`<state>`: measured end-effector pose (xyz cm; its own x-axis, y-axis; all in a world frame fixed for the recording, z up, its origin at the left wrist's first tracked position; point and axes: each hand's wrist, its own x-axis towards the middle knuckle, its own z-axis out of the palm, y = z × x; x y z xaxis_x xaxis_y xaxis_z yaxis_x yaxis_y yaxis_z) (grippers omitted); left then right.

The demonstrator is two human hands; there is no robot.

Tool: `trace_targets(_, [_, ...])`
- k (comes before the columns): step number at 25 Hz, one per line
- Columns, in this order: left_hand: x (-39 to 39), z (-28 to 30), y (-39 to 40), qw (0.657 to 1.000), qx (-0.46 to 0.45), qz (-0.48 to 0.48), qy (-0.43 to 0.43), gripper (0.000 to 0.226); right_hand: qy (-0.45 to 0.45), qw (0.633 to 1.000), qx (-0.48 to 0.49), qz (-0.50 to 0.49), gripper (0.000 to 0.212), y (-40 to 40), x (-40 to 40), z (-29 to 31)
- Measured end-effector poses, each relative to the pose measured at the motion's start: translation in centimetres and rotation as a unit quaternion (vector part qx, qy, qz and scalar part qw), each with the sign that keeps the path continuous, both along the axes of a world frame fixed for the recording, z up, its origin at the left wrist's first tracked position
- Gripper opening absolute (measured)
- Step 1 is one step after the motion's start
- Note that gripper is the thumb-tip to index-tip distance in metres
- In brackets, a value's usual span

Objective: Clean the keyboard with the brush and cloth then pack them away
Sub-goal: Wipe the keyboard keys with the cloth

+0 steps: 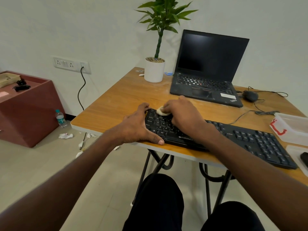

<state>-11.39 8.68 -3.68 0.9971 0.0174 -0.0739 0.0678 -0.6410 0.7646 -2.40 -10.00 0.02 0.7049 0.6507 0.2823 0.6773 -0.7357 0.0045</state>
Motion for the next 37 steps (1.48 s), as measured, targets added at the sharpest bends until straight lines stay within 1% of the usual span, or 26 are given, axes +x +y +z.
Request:
trace_targets(3, [-0.1, 0.4, -0.4, 0.999, 0.025, -0.010, -0.017, 0.151, -0.001, 0.986, 0.001, -0.164, 0.023, -4.3, -0.4, 1.1])
trace_targets(4, [-0.1, 0.4, -0.4, 0.999, 0.026, -0.010, -0.019, 0.151, -0.002, 0.981, 0.023, -0.195, 0.021, -4.5, -0.5, 1.3])
trace_targets(5, [-0.2, 0.4, -0.5, 0.999, 0.027, -0.009, -0.020, 0.151, -0.006, 0.980, 0.062, -0.188, 0.021, -3.7, -0.9, 1.3])
trace_targets(7, [-0.2, 0.3, -0.5, 0.999, 0.026, -0.002, -0.020, 0.149, 0.017, 0.988, 0.107, -0.109, 0.028, -0.5, -2.0, 0.9])
trace_targets(9, [-0.2, 0.2, -0.4, 1.000, 0.018, 0.003, -0.017, 0.147, 0.074, 0.994, 0.082, -0.024, 0.043, 2.1, -3.0, 0.1])
trace_targets(10, [-0.1, 0.2, -0.4, 1.000, 0.014, 0.004, -0.014, 0.147, 0.087, 0.994, 0.058, -0.011, 0.047, 2.4, -3.2, -0.3])
trace_targets(13, [-0.1, 0.2, -0.5, 1.000, 0.015, 0.006, -0.010, 0.149, 0.069, 0.996, 0.033, -0.055, 0.049, -0.3, -2.9, 0.2])
trace_targets(16, [-0.1, 0.3, -0.5, 1.000, 0.022, 0.001, -0.013, 0.151, 0.052, 0.984, 0.027, -0.167, 0.035, -4.7, -2.8, 1.0])
trace_targets(17, [-0.1, 0.3, -0.5, 1.000, 0.022, -0.001, -0.014, 0.151, 0.043, 0.979, 0.031, -0.196, 0.030, -5.3, -2.9, 1.1])
trace_targets(18, [-0.1, 0.2, -0.5, 1.000, 0.021, 0.000, -0.015, 0.151, 0.034, 0.978, 0.044, -0.203, 0.025, -5.0, -3.0, 1.2])
trace_targets(19, [-0.1, 0.2, -0.4, 1.000, 0.021, 0.001, -0.017, 0.150, 0.032, 0.980, 0.068, -0.182, 0.023, -3.9, -3.1, 1.1])
trace_targets(21, [-0.1, 0.1, -0.4, 1.000, 0.022, 0.002, -0.017, 0.150, 0.049, 0.988, 0.104, -0.103, 0.031, -0.7, -3.4, 0.7])
trace_targets(23, [0.0, 0.1, -0.4, 1.000, 0.021, 0.003, -0.012, 0.151, 0.071, 0.994, 0.074, -0.042, 0.034, 1.6, -3.8, 0.1])
trace_targets(25, [0.2, 0.0, -0.3, 1.000, 0.016, 0.004, -0.010, 0.149, 0.063, 0.996, 0.044, -0.052, 0.033, 0.8, -3.3, -0.3])
trace_targets(28, [0.2, 0.0, -0.2, 1.000, 0.025, -0.004, -0.012, 0.144, 0.053, 0.989, 0.065, -0.118, 0.040, -4.2, -1.7, -0.1])
trace_targets(30, [0.2, 0.1, -0.2, 1.000, 0.024, -0.013, -0.009, 0.139, 0.047, 0.984, 0.052, -0.165, 0.038, -7.5, -0.7, 0.1])
trace_targets(32, [0.1, 0.1, -0.2, 1.000, 0.019, -0.015, -0.003, 0.135, 0.056, 0.977, 0.045, -0.201, 0.035, -8.9, -0.6, 0.0])
trace_targets(34, [0.0, 0.3, -0.2, 1.000, 0.023, -0.012, 0.000, 0.137, 0.057, 0.976, 0.085, -0.190, 0.035, -8.1, -1.3, 0.0])
trace_targets(37, [0.5, 0.9, -0.5, 0.998, 0.049, -0.033, 0.017, 0.152, 0.072, 0.974, 0.179, -0.115, 0.043, -4.3, -2.5, 0.4])
